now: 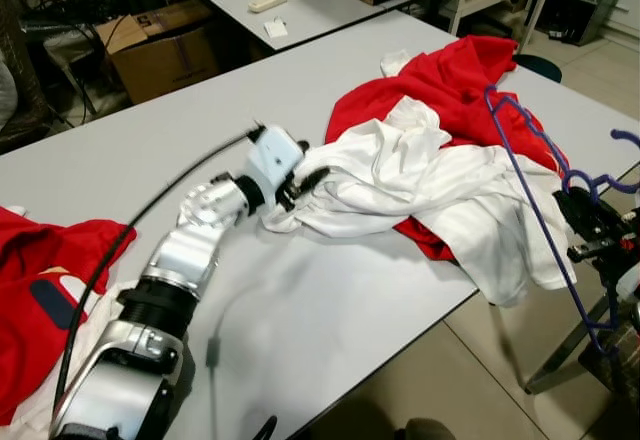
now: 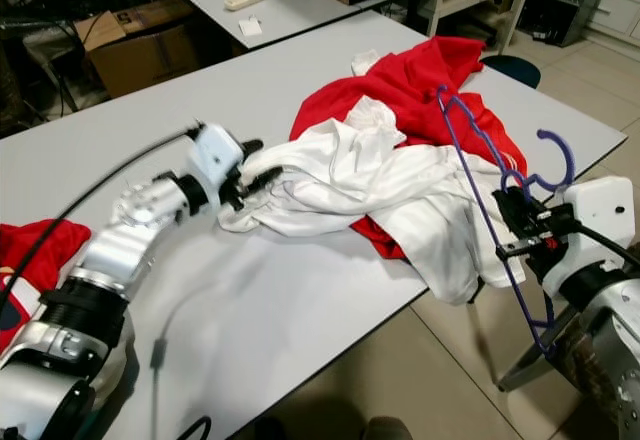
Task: Hang hanger
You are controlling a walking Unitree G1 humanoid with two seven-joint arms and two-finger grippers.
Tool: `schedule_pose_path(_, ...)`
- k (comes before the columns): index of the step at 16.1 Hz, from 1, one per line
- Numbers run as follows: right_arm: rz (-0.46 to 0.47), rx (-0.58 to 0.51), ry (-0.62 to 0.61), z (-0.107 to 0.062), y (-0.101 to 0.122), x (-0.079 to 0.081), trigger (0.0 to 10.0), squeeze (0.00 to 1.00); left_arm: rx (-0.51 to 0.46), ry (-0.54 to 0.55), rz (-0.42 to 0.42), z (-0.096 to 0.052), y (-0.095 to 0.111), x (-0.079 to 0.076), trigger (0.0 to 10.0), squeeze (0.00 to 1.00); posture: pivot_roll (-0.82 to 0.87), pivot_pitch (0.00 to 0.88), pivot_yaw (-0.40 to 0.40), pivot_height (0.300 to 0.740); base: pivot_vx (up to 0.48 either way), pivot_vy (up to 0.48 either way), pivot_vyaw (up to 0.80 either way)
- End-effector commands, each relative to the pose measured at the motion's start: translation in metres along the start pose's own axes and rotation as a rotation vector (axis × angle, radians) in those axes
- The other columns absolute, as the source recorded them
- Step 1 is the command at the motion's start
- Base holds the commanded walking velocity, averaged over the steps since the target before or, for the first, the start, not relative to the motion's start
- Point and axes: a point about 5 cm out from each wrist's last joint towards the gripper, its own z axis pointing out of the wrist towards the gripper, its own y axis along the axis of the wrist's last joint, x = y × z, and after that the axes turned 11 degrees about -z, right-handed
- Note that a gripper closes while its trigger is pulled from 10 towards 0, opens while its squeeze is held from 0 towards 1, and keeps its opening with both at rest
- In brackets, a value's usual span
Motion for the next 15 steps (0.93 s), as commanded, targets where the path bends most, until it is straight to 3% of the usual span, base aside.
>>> schedule_pose_path(1, -0.002, -0.017, 0.011, -0.001, 0.002, 0.004, 10.0, 0.0, -0.001, 0.016, 0.037, 0.003, 0.003, 0.002, 10.0, 0.0, -0.26, 0.0, 0.116, 0.74, 0.0, 0.0, 0.0)
schedule_pose_path(4, -0.006, -0.002, 0.031, -0.003, 0.0, 0.01, 10.0, 0.0, 0.035, 0.06, 0.087, 0.012, -0.002, 0.002, 10.0, 0.0, -0.28, 0.0, 0.122, 0.74, 0.0, 0.0, 0.0)
schedule_pose_path(5, -0.007, 0.005, 0.044, -0.004, -0.001, 0.014, 10.0, 0.0, 0.033, 0.085, 0.084, 0.014, -0.002, 0.005, 8.0, 0.0, -0.28, 0.0, 0.122, 0.74, 0.0, 0.0, 0.0)
schedule_pose_path(6, -0.006, 0.008, 0.048, -0.005, -0.002, 0.016, 10.0, 0.0, 0.027, 0.09, 0.073, 0.015, -0.002, 0.005, 3.3, 0.0, -0.28, 0.0, 0.122, 0.74, 0.0, 0.0, 0.0)
schedule_pose_path(7, -0.007, 0.009, 0.049, -0.005, -0.002, 0.016, 10.0, 0.0, 0.024, 0.089, 0.072, 0.016, -0.002, 0.005, 0.6, 0.0, -0.28, 0.0, 0.121, 0.74, 0.0, 0.0, 0.0)
schedule_pose_path(8, -0.007, 0.011, 0.048, -0.005, -0.003, 0.016, 10.0, 0.0, 0.016, 0.086, 0.07, 0.018, -0.001, 0.004, 0.0, 0.0, -0.28, 0.0, 0.119, 0.74, 0.0, 0.0, 0.0)
schedule_pose_path(15, -0.017, 0.014, 0.05, -0.004, -0.002, 0.015, 10.0, 0.0, 0.028, 0.125, 0.064, 0.023, -0.006, 0.006, 0.0, 0.0, -0.28, 0.0, 0.113, 0.74, 0.0, 0.0, 0.0)
